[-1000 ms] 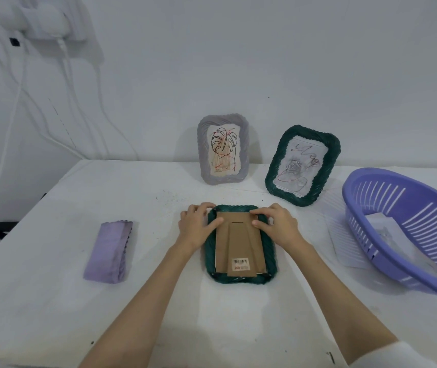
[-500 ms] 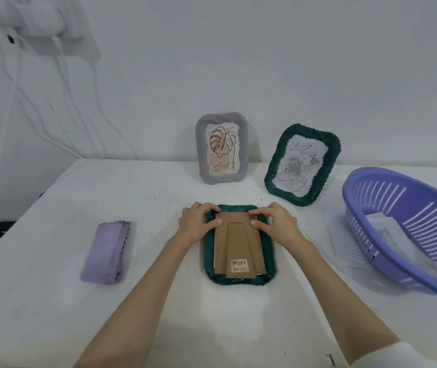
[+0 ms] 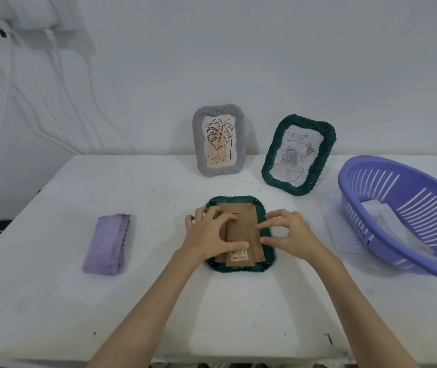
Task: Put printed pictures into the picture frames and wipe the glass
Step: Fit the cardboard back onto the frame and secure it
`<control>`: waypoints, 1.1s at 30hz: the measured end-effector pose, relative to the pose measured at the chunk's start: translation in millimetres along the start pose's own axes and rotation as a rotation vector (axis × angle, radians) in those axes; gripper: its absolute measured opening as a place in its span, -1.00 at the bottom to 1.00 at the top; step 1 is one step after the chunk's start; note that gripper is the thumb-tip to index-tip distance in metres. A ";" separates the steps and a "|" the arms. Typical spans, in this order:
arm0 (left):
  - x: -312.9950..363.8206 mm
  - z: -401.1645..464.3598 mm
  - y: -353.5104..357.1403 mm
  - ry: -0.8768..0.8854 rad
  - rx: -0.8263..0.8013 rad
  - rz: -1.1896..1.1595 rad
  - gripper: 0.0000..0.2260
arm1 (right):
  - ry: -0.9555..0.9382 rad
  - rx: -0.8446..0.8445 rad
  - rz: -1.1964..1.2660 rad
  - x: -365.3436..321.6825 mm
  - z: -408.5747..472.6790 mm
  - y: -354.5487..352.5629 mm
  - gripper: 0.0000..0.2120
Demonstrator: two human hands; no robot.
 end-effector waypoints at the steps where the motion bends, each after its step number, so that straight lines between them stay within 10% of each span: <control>1: -0.1 -0.4 1.3 -0.003 0.000 0.010 -0.40 | -0.007 -0.030 -0.026 -2.1 -6.9 -1.8 -0.77; 25: -3.0 -9.0 14.3 -0.008 0.030 -0.010 -0.40 | 0.016 0.082 -0.042 -3.3 -34.5 16.5 -0.82; 33: -17.8 -17.7 -0.7 -0.012 0.054 -0.359 -0.65 | -0.023 0.068 -0.207 -13.2 -35.9 32.8 -0.45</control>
Point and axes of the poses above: each hand's wrist, its own z-axis towards the middle knuckle, its own y-axis out of the palm, x = y × z, the point moved 1 cm from there along z, towards the middle knuckle, and after that the axes turned 7 degrees about y, right-handed, at the moved point
